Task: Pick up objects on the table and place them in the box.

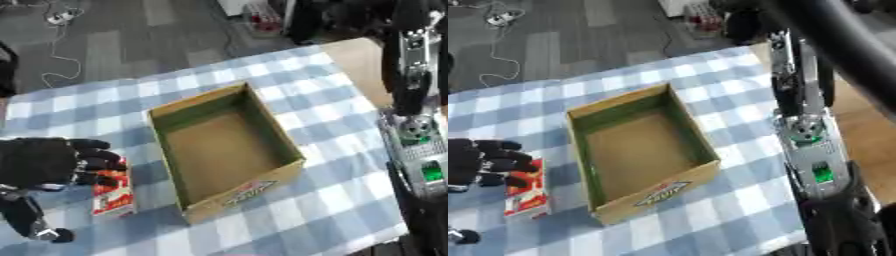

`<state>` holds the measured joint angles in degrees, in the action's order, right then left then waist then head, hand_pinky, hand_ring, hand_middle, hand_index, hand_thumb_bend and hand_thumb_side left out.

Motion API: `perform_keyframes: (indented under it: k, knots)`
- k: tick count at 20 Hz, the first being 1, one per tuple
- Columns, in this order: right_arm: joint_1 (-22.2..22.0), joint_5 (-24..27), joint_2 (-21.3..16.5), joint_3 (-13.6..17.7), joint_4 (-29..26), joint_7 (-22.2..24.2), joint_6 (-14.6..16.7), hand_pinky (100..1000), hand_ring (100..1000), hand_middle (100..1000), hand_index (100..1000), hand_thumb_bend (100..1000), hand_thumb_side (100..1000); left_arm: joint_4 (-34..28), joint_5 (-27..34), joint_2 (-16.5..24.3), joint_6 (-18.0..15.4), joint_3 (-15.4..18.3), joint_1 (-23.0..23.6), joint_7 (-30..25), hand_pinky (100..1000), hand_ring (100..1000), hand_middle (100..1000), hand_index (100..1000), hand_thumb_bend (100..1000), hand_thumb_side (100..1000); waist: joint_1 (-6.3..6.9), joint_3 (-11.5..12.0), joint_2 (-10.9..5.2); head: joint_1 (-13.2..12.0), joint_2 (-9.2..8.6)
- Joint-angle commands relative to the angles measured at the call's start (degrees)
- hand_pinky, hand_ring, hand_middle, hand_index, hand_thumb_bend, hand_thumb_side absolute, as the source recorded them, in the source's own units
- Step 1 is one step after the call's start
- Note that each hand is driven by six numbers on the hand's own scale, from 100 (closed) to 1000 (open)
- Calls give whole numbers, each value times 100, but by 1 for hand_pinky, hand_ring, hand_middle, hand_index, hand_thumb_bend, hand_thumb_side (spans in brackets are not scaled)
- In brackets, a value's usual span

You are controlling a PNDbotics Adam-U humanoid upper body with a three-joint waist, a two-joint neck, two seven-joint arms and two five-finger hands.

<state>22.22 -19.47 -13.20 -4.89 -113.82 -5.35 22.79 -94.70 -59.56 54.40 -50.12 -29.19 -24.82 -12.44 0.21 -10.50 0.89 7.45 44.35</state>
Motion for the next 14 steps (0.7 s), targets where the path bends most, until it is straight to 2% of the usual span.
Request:
perform_keyframes:
  k: [1, 5, 6, 7, 8, 14]
  knots:
    - [117, 27, -17, 7, -77, 30, 8, 403, 437, 499, 604, 100, 1000, -46, -501, 221, -185, -160, -168, 266, 985, 986, 964, 914, 304, 687, 14, -15, -48, -76, -24]
    - [135, 42, -6, -5, -77, 48, 14, 403, 437, 499, 604, 100, 1000, 108, -1278, 264, -185, -429, -269, 894, 978, 983, 963, 912, 236, 680, 29, -44, -42, -115, -24]
    - [138, 45, -6, -8, -77, 53, 14, 403, 437, 499, 604, 100, 1000, 167, -1490, 279, -185, -487, -287, 1062, 973, 980, 961, 912, 166, 680, 33, -50, -40, -126, -24]
    - [141, 48, -4, -10, -77, 58, 15, 403, 437, 499, 604, 100, 1000, 235, -1709, 286, -185, -533, -303, 1244, 973, 980, 961, 911, 178, 681, 35, -54, -39, -136, -24]
    - [144, 50, -4, -11, -77, 62, 16, 403, 437, 499, 604, 100, 1000, 306, -1927, 295, -185, -571, -319, 1426, 973, 980, 963, 912, 100, 690, 38, -59, -38, -154, -24]
    - [148, 56, -3, -15, -77, 79, 23, 403, 437, 499, 604, 100, 1000, 841, -3401, 253, -185, -682, -454, 2733, 979, 987, 981, 921, 100, 683, 40, -68, -37, -197, -24]
